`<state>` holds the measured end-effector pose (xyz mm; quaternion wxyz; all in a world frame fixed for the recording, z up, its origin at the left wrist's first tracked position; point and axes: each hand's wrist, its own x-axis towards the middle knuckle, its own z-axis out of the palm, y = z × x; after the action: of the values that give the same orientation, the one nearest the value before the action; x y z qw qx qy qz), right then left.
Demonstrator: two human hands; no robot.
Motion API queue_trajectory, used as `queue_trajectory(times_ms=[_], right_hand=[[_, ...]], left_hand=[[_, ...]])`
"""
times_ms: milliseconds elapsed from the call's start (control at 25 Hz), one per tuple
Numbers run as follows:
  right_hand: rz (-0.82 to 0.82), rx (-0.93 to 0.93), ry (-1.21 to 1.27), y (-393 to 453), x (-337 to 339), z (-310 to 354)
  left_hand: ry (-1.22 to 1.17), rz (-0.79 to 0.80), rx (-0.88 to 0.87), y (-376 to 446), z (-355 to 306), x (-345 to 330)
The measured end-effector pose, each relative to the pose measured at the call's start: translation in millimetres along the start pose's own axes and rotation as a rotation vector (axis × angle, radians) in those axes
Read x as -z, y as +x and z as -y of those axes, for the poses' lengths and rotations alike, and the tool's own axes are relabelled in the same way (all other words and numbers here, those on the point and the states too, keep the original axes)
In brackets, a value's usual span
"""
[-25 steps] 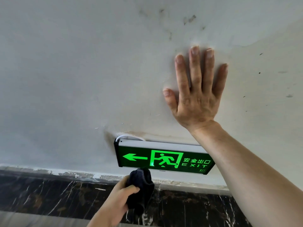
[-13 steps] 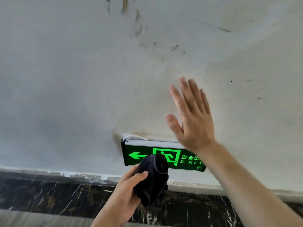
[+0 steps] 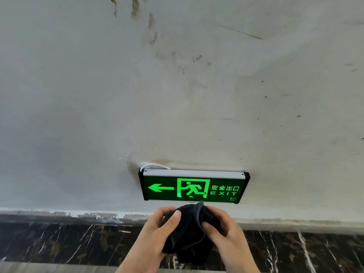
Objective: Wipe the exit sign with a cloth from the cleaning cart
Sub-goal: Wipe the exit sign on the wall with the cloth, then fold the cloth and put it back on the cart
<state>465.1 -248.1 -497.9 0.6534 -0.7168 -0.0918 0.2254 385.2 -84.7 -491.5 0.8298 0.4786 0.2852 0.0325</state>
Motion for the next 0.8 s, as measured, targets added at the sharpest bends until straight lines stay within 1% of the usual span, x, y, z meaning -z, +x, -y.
queue_trajectory(times_ms=[80, 160, 240, 280, 400, 480, 560, 640, 800], right_hand=[[-0.088, -0.057, 0.001, 0, 0, -1], [-0.134, -0.115, 0.014, -2, -1, -1], [-0.164, -0.150, 0.029, -5, -4, 6], [-0.176, -0.159, 0.028, -9, -5, 13], [-0.202, -0.169, 0.016, -24, -6, 50], [-0.216, -0.185, 0.016, -35, -4, 82], [-0.232, -0.189, 0.024, -45, 1, 124], [-0.206, -0.207, 0.045, -60, 7, 175], [-0.182, -0.231, 0.071, -91, 19, 277]], left_hand=[[0.003, 0.012, 0.033, -2, 2, 2], [0.002, 0.038, 0.058, -6, 1, 3], [0.049, 0.063, 0.049, -13, -3, 5], [0.115, 0.084, 0.033, -20, -7, 4], [0.414, 0.177, -0.036, -44, -37, -8], [0.524, 0.173, -0.062, -59, -60, -21], [0.496, 0.059, -0.052, -77, -90, -38], [0.402, -0.027, -0.004, -102, -128, -57], [0.225, -0.079, 0.026, -154, -208, -91]])
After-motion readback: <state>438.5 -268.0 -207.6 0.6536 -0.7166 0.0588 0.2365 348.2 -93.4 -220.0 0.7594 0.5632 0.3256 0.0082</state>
